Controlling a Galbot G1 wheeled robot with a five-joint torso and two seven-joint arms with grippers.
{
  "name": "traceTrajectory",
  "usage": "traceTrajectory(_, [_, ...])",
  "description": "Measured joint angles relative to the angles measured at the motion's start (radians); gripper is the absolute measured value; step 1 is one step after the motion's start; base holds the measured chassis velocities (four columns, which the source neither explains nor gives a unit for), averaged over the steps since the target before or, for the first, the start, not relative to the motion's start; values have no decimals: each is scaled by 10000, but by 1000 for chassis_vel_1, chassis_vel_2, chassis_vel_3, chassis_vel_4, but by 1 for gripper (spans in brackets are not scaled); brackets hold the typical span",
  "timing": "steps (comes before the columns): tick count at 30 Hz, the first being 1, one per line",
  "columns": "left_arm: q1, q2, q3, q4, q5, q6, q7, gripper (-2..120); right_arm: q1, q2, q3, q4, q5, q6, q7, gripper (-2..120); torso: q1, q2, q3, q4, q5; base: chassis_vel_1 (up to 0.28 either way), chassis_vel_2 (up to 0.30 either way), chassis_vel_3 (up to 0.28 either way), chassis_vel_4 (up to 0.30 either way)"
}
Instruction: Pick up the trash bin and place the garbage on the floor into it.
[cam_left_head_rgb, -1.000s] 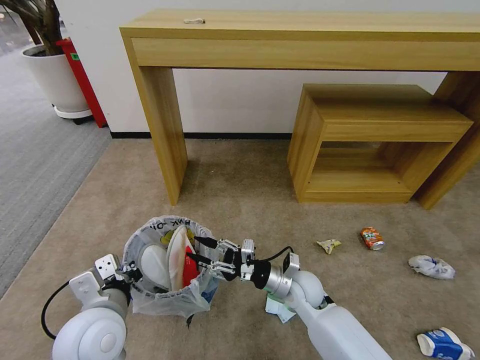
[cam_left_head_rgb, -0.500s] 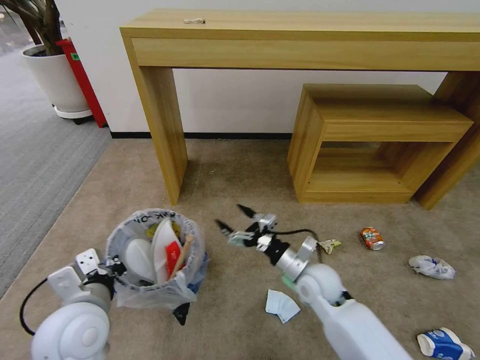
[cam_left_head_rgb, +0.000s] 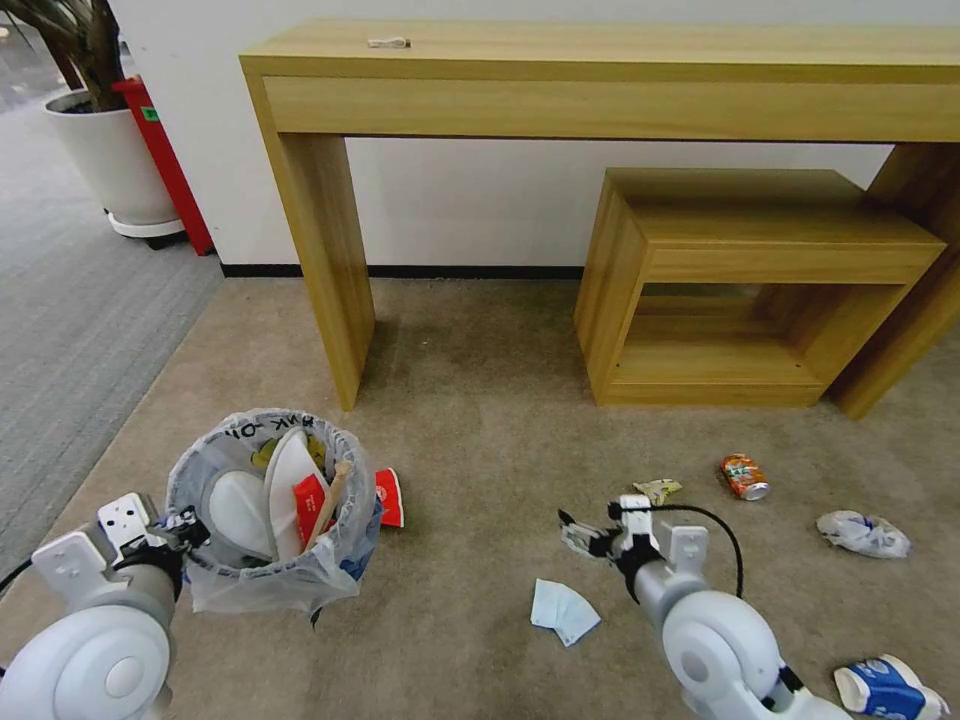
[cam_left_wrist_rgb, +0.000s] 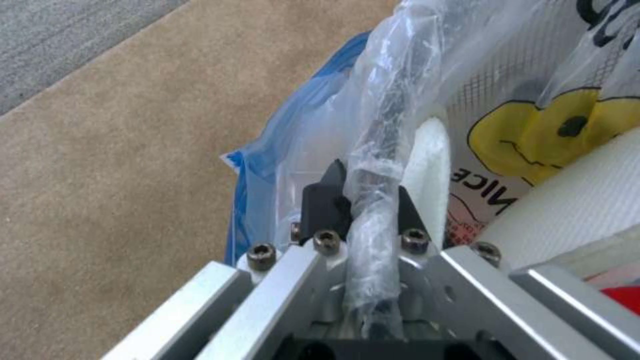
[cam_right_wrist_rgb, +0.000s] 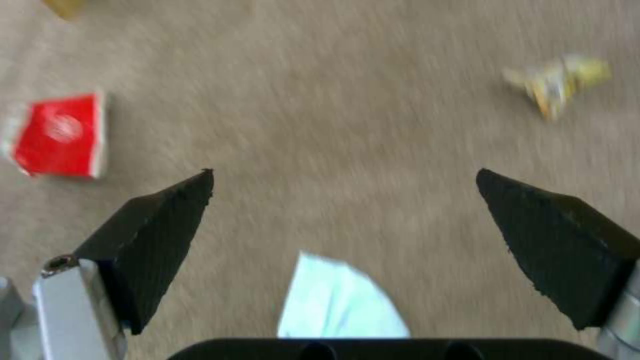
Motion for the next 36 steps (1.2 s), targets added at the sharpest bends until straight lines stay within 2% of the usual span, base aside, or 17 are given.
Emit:
traceTrajectory(2, [35, -23, 38, -75, 35, 3, -9, 1, -23, 248, -66, -332, 697, -170, 737, 100, 1, 0, 1, 0, -1, 0, 0, 0, 0])
traceTrajectory(7, [110, -84, 66, -178, 67, 7, -15, 1, 148, 636, -129, -996, 1636, -406, 1382, 100, 0, 0, 0, 0, 1, 0, 0, 0, 0])
traceTrajectory(10, [204, -163, 88, -201, 157, 8, -16, 1, 678, 1051, -168, -1752, 2602, -984, 2284, 100, 0, 0, 1, 2, 0, 0, 0, 0, 0])
traceTrajectory(13, [230, -207, 91, -202, 194, 8, -15, 1, 981, 1171, -169, -2176, 2750, -1302, 2552, 100, 0, 0, 2, 2, 0, 0, 0, 0, 0])
traceTrajectory(19, [224, -285, 118, -175, 223, -18, -11, 1, 1329, 1189, -130, -2948, 2411, -1373, 2322, 100, 0, 0, 2, 1, -1, 0, 0, 0, 0])
traceTrajectory(25, [197, -301, 163, -81, 244, -33, -1, 1, 1602, 1506, -118, -3778, 2757, -1445, 2019, 100, 0, 0, 2, 1, -1, 0, 0, 0, 0])
traceTrajectory(36, [203, -300, 175, -6, 248, -64, 25, 1, 2156, 1901, -210, -4989, 1965, -1419, 1368, 100, 0, 0, 2, 1, -1, 0, 0, 0, 0])
